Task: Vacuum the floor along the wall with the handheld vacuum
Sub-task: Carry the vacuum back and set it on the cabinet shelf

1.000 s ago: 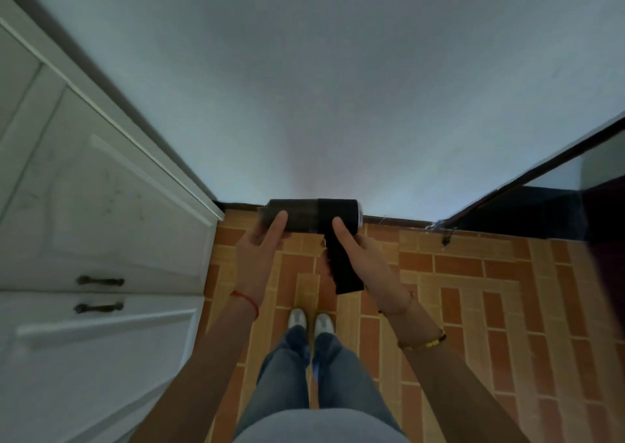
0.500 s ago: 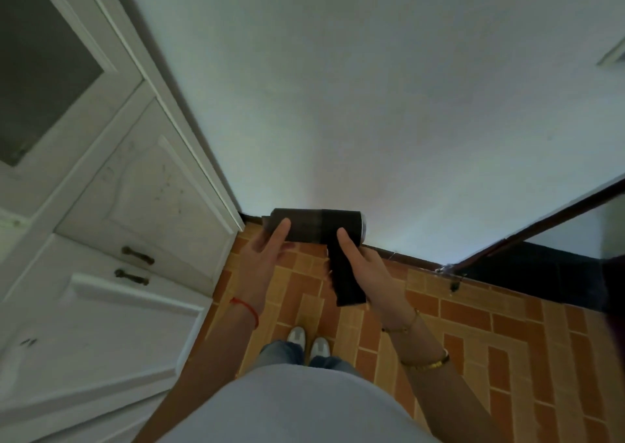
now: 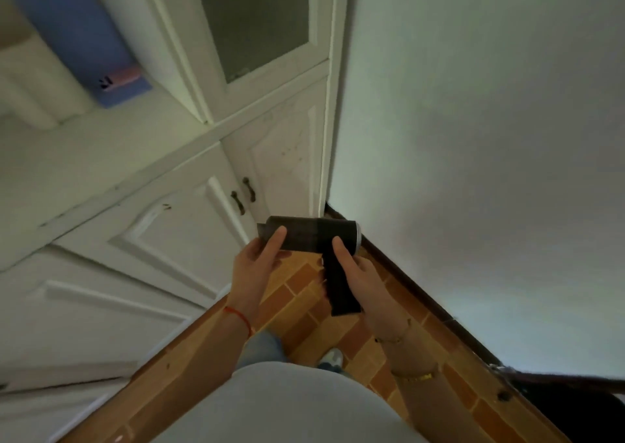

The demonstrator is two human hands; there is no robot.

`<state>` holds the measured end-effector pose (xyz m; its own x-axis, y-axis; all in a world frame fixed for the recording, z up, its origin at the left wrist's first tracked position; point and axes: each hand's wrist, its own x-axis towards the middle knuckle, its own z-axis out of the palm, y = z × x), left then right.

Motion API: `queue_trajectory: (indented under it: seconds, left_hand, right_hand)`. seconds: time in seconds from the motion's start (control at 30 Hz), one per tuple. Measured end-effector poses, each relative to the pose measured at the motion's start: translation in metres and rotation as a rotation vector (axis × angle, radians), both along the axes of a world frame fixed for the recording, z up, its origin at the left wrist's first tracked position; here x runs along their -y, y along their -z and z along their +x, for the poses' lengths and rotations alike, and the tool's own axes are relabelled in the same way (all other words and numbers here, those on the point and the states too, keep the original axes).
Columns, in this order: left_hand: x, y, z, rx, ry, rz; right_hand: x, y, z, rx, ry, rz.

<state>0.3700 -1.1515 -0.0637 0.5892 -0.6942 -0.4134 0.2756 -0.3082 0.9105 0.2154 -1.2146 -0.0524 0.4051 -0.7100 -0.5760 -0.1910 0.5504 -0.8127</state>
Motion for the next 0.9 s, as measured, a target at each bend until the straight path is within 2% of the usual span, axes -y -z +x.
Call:
queue_trajectory:
  seconds: [0.13, 0.27, 0.37, 0.67, 0.9]
  left_hand:
    - [-0.050, -0.004, 0.033, -0.010, -0.170, -0.030]
    - [-0.107, -0.009, 0.068, -0.007, -0.322, -0.060]
    - [-0.156, -0.013, 0.097, 0.014, -0.427, -0.071]
    - [-0.318, -0.028, 0.190, 0.072, -0.635, -0.075]
    - [-0.406, -0.036, 0.250, 0.112, -0.713, -0.065]
  right_hand:
    - [-0.020, 0.005, 0.052, -0.092, -0.187, -0.055]
    - [-0.055, -0.008, 0.106, -0.002, -0.386, 0.029]
    - [-0.093, -0.012, 0.146, 0.048, -0.493, 0.016]
    - [-0.238, -0.018, 0.266, 0.086, -0.705, -0.005]
    - [-0.317, -0.034, 0.333, 0.121, -0.781, 0.050]
